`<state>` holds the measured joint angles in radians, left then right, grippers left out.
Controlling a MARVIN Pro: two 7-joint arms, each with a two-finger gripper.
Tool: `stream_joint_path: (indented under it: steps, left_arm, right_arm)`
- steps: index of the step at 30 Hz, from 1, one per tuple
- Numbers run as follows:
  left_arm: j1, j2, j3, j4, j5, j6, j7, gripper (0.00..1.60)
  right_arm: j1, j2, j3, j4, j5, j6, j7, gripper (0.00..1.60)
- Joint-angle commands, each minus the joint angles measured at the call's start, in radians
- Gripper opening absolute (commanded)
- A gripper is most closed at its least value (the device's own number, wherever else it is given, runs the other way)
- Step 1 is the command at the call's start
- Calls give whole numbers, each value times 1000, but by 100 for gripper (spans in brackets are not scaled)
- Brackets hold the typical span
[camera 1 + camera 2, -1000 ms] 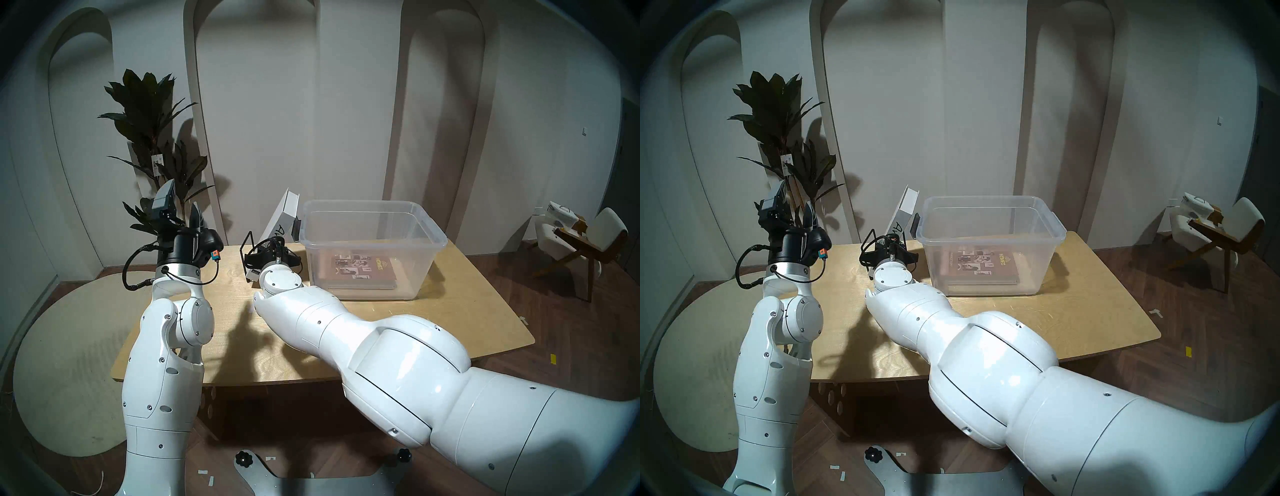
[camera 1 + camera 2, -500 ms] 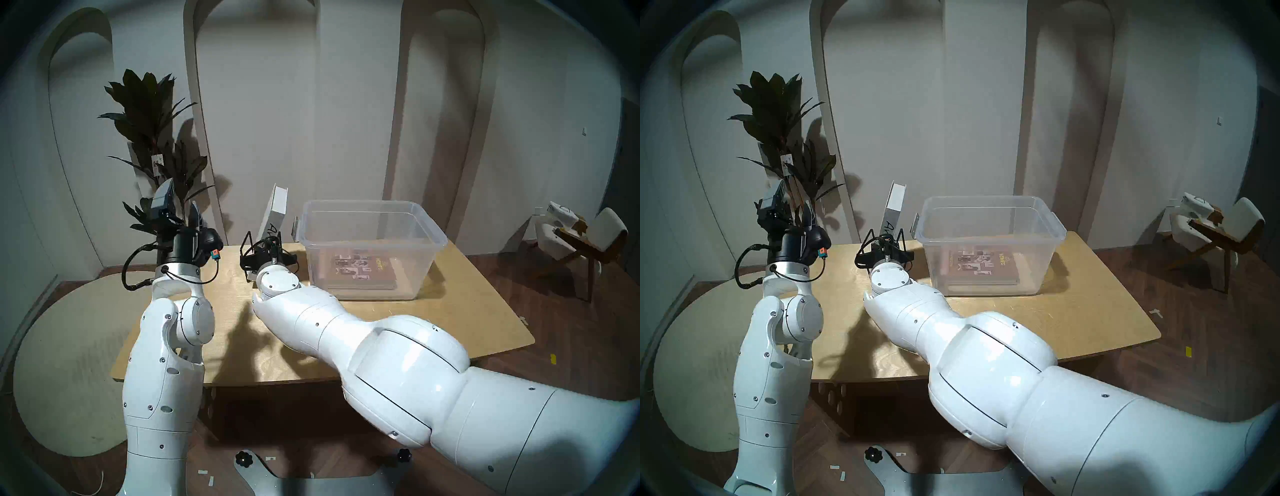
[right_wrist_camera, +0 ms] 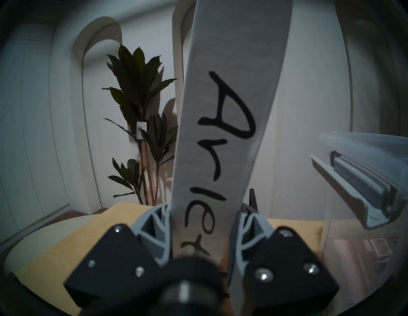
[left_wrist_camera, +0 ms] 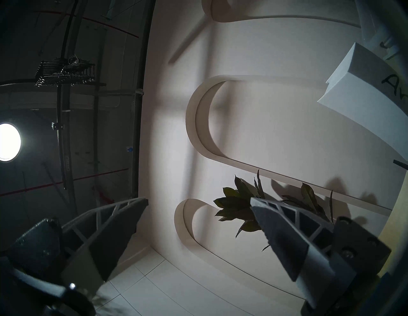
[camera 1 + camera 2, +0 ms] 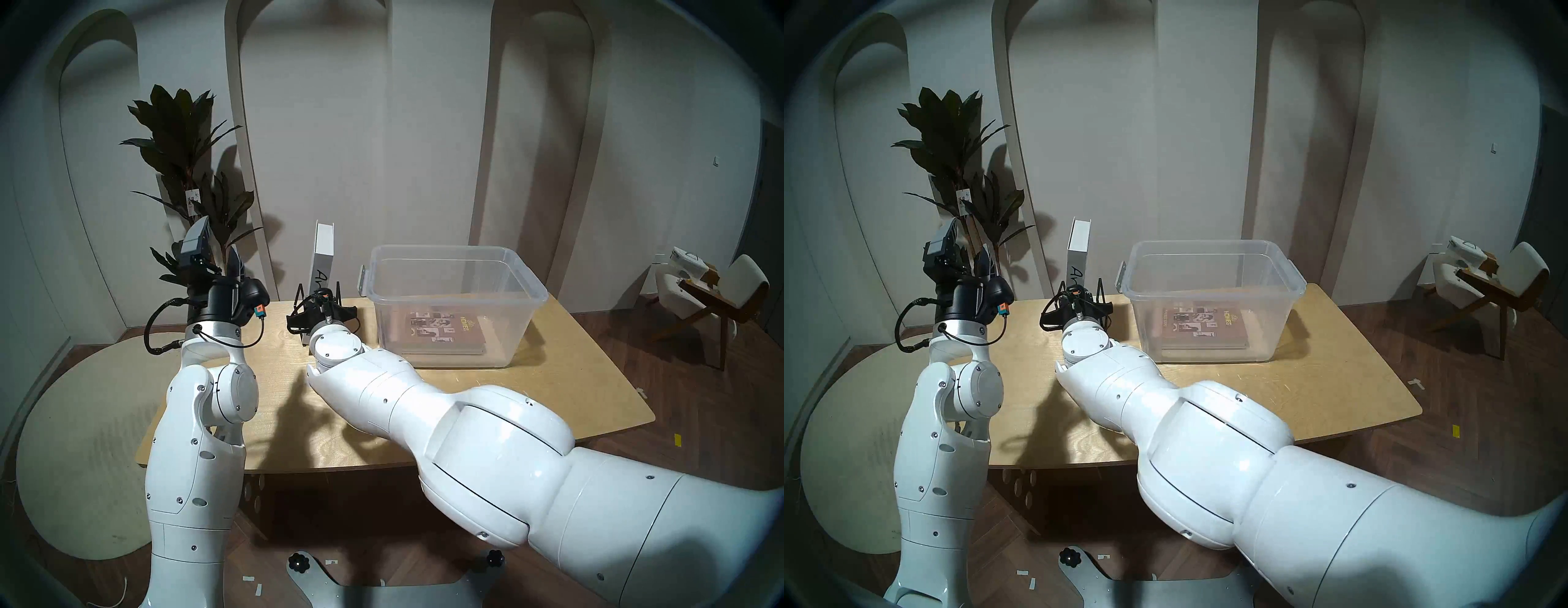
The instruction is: Pack the books into the storage box
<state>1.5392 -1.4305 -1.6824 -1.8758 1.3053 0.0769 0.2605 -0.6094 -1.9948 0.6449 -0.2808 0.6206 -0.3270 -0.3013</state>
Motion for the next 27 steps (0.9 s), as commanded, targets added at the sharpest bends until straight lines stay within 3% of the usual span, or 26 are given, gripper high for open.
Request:
stream_joint_path:
  steps: [1, 15, 27]
  left_arm:
    - [-2, 8, -3, -30, -4, -10, -6, 160]
    - [3, 17, -29, -50, -14, -28, -29, 160]
    - [12, 25, -50, -71, -40, -44, -61, 160]
  right_arm:
    - [38, -12, -11, -44, -8, -43, -7, 0]
    - [53, -12, 3, -88, 4, -153, -19, 0]
    - [53, -12, 73, -127, 65, -295, 9, 0]
